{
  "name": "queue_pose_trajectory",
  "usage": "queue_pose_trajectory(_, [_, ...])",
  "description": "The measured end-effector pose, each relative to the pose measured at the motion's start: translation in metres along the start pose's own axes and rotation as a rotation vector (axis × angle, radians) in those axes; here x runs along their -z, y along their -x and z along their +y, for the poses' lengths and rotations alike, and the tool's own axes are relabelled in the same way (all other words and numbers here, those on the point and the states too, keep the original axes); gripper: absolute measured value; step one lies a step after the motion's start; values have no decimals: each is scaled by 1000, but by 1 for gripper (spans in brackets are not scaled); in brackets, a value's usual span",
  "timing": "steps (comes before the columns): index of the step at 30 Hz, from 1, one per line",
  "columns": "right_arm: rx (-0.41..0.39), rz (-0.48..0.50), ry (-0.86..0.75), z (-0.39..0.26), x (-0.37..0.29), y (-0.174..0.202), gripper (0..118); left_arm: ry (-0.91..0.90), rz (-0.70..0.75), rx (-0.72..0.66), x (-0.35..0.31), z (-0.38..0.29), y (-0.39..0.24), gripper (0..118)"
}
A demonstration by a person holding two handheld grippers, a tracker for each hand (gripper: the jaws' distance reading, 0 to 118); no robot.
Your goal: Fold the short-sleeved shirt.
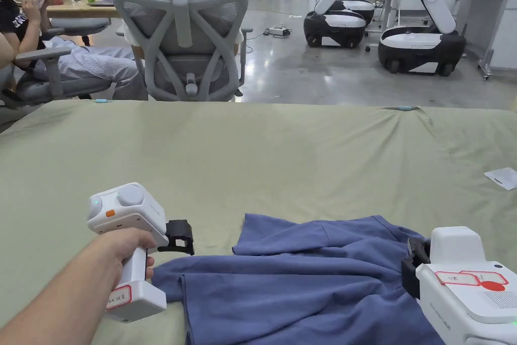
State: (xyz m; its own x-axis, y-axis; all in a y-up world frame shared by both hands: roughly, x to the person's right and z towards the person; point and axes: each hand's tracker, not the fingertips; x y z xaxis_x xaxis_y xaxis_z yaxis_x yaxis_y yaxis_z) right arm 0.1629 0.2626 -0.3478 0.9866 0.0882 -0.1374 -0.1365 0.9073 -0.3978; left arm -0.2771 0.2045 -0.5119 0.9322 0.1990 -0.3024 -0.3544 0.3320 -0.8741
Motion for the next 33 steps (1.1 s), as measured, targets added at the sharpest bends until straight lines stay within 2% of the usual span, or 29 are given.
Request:
queue_pose_trajectory(1, [1,-3,4,-1,2,-1,0,-22,25,0,3,-1,-1,115])
queue_pose_trajectory(2, [3,-5,6,-2,3,-2,0,-24,18,4,7,-1,-2,110])
queue_pose_trajectory(3, [4,-7,10,-3,4,-3,0,-11,18,0,12,-2,-2,99])
queue_pose_trajectory(4, [3,-12,13,-4,6,-4,0,27,15,-10,20,2,1,81])
queue_pose_trajectory(5, [2,-15,17,-4,6,-5,0,54,12,-10,24,1,0,70])
queue_pose_trajectory(8, [5,-21,22,-6,5,-7,0,34,63,129,30,-6,-5,61])
queue_pose_trajectory(9, [5,-23,22,-6,5,-8,0,31,78,154,29,-8,-7,52])
queue_pose_trajectory(11, [7,-30,23,-5,3,-11,0,8,107,194,18,-11,-13,1])
queue_pose_trajectory(13, [19,-37,23,-1,2,-16,0,4,91,180,10,-13,-14,0])
queue_pose_trajectory(16, [25,-51,19,5,0,-32,0,-55,100,294,-17,-26,-22,0])
queue_pose_trajectory(20, [41,-97,48,9,13,-79,0,-259,15,342,-62,-44,-26,0])
queue_pose_trajectory(23, [23,-145,175,-4,50,-127,0,-325,-14,352,-79,-58,-27,0])
queue_pose_trajectory(26, [46,-106,326,-29,92,-167,0,-339,-30,347,-78,-62,-25,0])
queue_pose_trajectory(29, [71,-21,374,-53,122,-184,1,-352,-45,340,-74,-62,-23,0])
queue_pose_trajectory(30, [97,19,378,-60,127,-187,13,-352,-50,335,-74,-61,-23,0])
queue_pose_trajectory(31, [118,42,404,-65,134,-189,58,-352,-53,334,-75,-61,-23,0])
queue_pose_trajectory(32, [123,42,440,-70,142,-188,95,-349,-53,336,-73,-60,-24,0])
queue_pose_trajectory(33, [107,42,444,-75,147,-187,116,-345,-49,342,-72,-60,-24,0])
